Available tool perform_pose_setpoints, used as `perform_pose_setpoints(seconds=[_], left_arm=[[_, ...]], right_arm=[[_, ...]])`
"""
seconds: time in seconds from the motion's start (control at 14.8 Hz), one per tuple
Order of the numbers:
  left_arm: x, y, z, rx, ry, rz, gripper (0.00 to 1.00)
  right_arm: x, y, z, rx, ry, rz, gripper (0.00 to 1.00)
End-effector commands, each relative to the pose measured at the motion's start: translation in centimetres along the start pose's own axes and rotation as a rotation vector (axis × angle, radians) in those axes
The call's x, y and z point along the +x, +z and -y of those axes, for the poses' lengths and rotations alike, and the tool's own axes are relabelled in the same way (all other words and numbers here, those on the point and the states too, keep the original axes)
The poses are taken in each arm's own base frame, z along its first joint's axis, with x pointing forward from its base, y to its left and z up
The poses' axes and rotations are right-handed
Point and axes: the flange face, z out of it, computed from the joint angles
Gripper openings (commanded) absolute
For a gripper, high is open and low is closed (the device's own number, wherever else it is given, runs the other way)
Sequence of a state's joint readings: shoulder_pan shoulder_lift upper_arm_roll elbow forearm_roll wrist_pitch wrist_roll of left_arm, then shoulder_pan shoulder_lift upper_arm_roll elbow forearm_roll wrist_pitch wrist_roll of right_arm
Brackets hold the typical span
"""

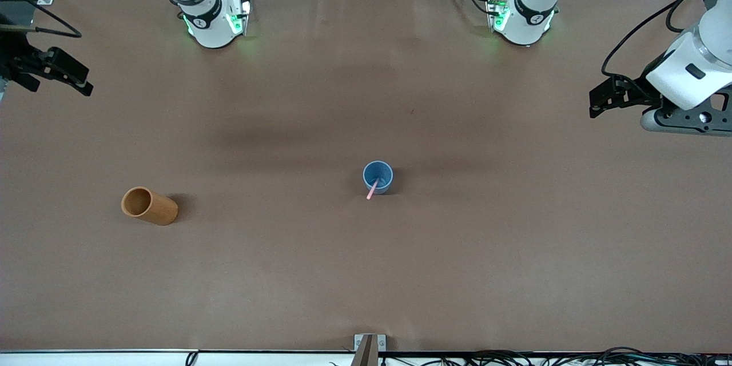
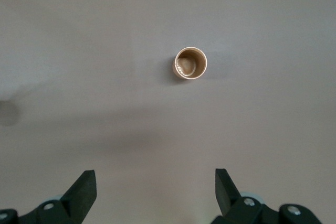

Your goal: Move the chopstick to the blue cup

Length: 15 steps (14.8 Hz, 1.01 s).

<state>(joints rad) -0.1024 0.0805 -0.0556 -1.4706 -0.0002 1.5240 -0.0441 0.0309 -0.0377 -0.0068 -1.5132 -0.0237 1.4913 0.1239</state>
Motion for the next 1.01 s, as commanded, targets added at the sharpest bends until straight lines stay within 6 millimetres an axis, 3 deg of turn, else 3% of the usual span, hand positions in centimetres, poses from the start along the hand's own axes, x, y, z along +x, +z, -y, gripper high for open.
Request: perform_pose_setpoints(seconds=[0.0,0.14,0.47,0.95], left_arm=[[0.3,-0.5,-0.1,0.01,-0.004,-0.008,1.0],[0.3,-0.5,-0.1,0.011,-0.003,-0.008,1.0],[0.3,-0.5,-0.1,0.011,-0.006,-0.008,1.0],[0.3,-0.5,-0.2,0.011,-0.007,-0.008,1.0]], right_arm=[[1.0,-0.7,-0.4,0.002,0.007,-0.013,1.0],[1.3,-2.1,-0.7,0.009,0.002,-0.052,1.0],[1.5,-1.7,-1.7,0.018,-0.01,-0.039,1.0],[1.5,-1.6,-0.9,0.021,-0.024,-0.043,1.0]])
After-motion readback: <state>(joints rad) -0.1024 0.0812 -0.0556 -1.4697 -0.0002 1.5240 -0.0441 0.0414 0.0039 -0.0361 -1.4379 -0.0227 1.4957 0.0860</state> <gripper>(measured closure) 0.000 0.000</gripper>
